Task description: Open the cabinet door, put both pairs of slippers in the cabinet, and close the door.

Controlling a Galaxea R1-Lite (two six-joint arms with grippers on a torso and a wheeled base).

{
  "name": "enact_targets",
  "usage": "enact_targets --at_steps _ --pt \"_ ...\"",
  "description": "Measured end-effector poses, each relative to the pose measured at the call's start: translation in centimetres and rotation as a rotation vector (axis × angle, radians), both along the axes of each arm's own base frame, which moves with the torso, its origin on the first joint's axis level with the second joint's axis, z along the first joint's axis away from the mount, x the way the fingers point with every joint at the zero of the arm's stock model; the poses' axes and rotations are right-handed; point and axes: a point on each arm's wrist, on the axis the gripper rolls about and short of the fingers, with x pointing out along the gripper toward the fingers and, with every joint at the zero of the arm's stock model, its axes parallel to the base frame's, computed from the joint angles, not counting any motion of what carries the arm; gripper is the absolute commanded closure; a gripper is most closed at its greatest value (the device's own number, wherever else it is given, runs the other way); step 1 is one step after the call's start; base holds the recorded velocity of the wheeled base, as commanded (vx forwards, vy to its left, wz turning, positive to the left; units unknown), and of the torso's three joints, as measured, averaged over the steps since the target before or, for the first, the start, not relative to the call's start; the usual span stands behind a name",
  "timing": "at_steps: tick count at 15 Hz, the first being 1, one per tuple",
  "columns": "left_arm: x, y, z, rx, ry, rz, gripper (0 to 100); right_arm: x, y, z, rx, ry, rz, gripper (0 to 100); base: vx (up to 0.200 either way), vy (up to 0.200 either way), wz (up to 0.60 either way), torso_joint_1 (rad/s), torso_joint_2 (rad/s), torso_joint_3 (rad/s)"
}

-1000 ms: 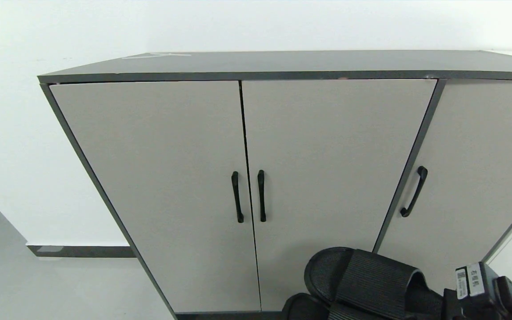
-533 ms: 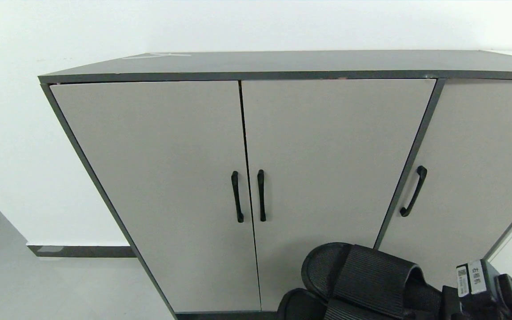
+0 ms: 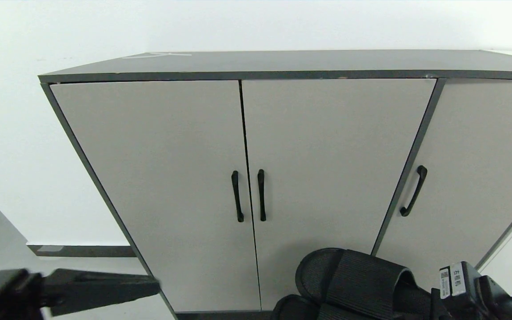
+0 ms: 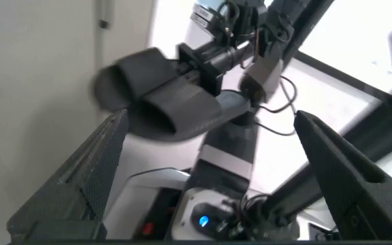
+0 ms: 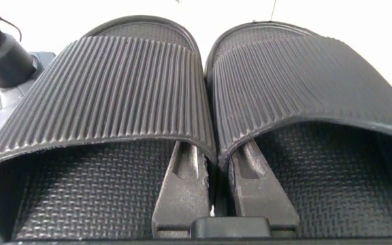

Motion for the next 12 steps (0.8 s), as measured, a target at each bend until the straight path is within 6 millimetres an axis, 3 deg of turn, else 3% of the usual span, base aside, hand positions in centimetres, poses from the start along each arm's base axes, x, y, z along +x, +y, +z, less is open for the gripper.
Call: enact_targets --at_steps 4,7,9,12 --pt "5.7 -5.2 -1.3 -0.014 0.092 -0.004 0 0.0 0.1 0.0 0.003 0.004 0.018 100 0.000 0.000 0.00 0.000 0.00 0.000" --pt "9.4 -8.2 -2.4 -0.033 0.113 0.101 0 0.0 0.1 0.1 0.004 0.002 0.018 100 0.000 0.000 0.00 0.000 0.00 0.000" --pt "10.9 -9.2 -3.3 -0.013 0.129 0.161 0 0.0 0.1 0.0 0.003 0.002 0.018 100 0.000 0.000 0.00 0.000 0.00 0.000" --pt "12.3 -9.0 -4.0 0.007 0.134 0.201 0 0.0 0.1 0.0 0.002 0.003 0.018 100 0.000 0.000 0.00 0.000 0.00 0.000"
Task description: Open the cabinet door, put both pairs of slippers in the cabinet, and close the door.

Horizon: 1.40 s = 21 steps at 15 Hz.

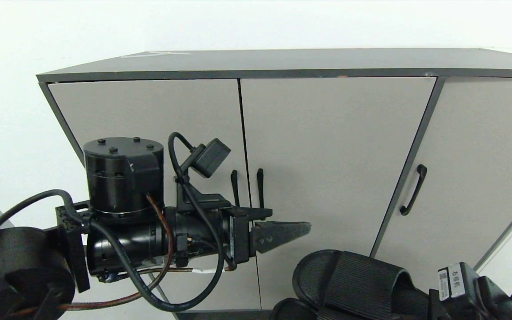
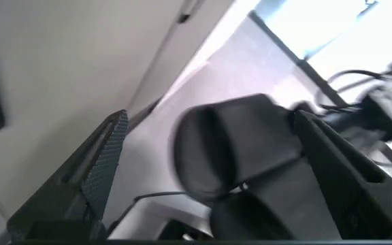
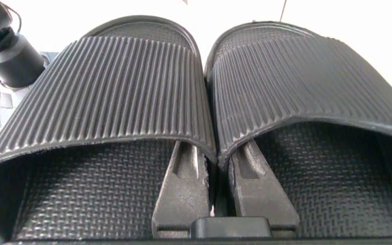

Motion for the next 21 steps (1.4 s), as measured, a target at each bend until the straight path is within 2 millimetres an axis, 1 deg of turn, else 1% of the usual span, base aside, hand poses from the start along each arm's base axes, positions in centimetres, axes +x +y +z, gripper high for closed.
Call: enact_targets --at_steps 5,7,15,20,21 --pt "2.5 1.8 -0.8 0.054 -0.042 0.105 0 0.0 0.0 0.0 0.000 -0.002 0.000 100 0.000 0.000 0.00 0.000 0.00 0.000" --pt "3.0 1.9 -1.1 0.061 -0.038 0.123 0 0.0 0.0 0.0 0.000 -0.002 0.000 100 0.000 0.000 0.00 0.000 0.00 0.000" --pt "5.1 0.7 -0.5 0.048 -0.064 0.128 0 0.0 0.0 0.0 -0.003 -0.002 -0.001 100 0.000 0.000 0.00 0.000 0.00 0.000" --pt "6.0 -0.4 -0.8 0.051 -0.066 0.113 0 0.0 0.0 0.0 -0.003 -0.003 -0.001 100 0.000 0.000 0.00 0.000 0.00 0.000" --pt "6.0 -0.5 -0.9 0.052 -0.065 0.112 100 0.0 0.0 0.0 -0.003 -0.003 -0.001 100 0.000 0.000 0.00 0.000 0.00 0.000"
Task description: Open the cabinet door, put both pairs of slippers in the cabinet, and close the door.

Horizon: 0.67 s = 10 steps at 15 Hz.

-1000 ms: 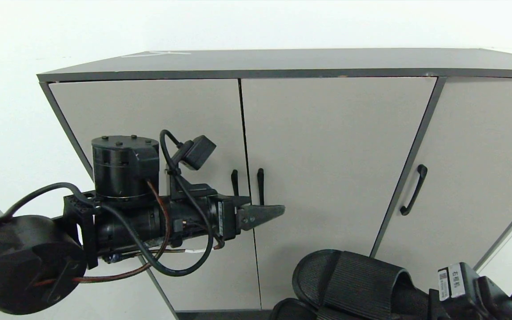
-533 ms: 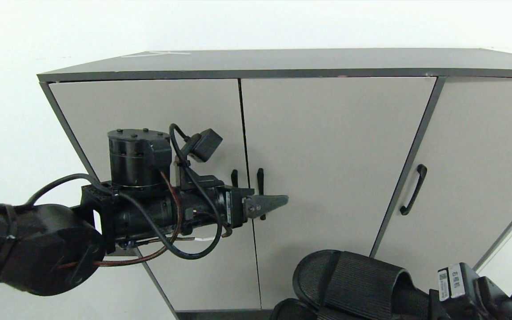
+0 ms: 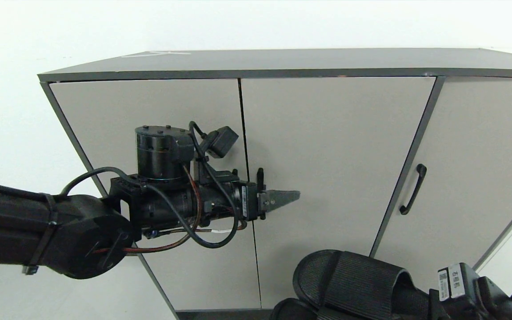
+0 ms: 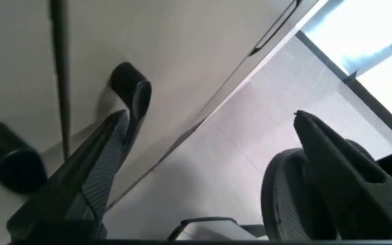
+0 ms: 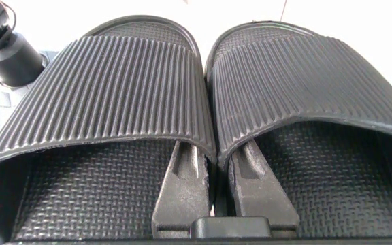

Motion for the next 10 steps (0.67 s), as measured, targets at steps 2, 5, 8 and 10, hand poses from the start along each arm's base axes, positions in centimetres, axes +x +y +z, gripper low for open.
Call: enact_targets --at_steps 2,5,8,10 --pt "0.0 -0.1 -0.1 0.001 0.001 0.000 100 0.0 0.0 0.0 0.001 -0.001 0.000 100 0.000 0.000 0.00 0.000 0.00 0.000" --pt "-0.2 0.0 -0.5 0.015 0.021 0.003 100 -0.1 -0.1 -0.1 -0.001 0.006 0.021 100 0.000 0.000 0.00 0.000 0.00 0.000" --pt "-1.8 0.0 -0.9 0.022 0.034 -0.034 100 -0.6 -0.5 -0.3 0.001 0.018 0.074 100 0.000 0.000 0.00 0.000 0.00 0.000" --pt "-3.1 0.4 -0.6 0.014 0.029 -0.055 100 -0.7 -0.7 -0.3 0.005 0.015 0.079 100 0.000 0.000 0.00 0.000 0.00 0.000"
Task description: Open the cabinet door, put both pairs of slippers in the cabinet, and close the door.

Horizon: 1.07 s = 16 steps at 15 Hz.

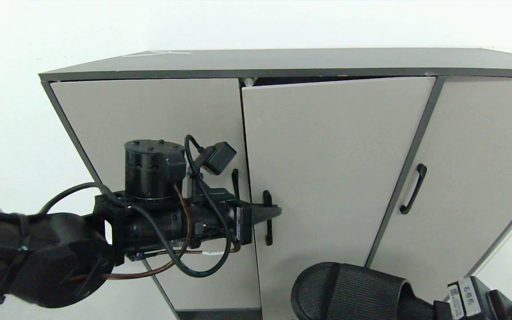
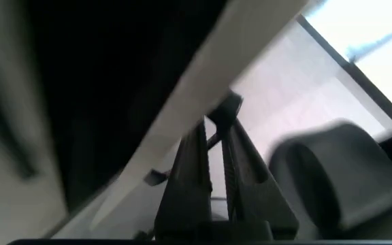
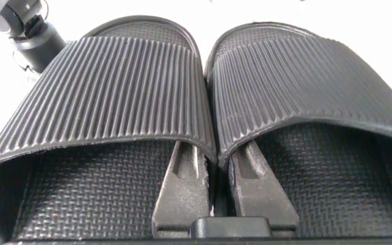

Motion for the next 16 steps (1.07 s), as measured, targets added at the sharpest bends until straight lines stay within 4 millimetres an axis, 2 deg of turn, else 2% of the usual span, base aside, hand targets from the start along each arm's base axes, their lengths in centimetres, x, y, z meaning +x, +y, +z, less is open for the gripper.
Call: enact_targets --at_steps 6,8,12,16 --pt "-5.3 3.4 1.0 -0.025 -0.029 -0.003 100 -0.1 -0.2 -0.1 -0.011 -0.025 0.008 100 0.000 0.000 0.00 0.000 0.00 0.000" --pt "-6.4 4.8 1.5 -0.042 -0.055 0.024 100 -0.1 -0.2 0.0 -0.011 -0.025 0.009 100 0.000 0.000 0.00 0.000 0.00 0.000" --pt "-5.0 6.2 3.4 -0.088 -0.102 0.115 100 -0.2 -0.3 0.1 -0.004 -0.030 0.009 100 0.000 0.000 0.00 0.000 0.00 0.000" --pt "-2.5 5.6 4.2 -0.168 -0.130 0.150 100 -0.7 -0.2 0.4 0.012 -0.038 0.038 100 0.000 0.000 0.00 0.000 0.00 0.000"
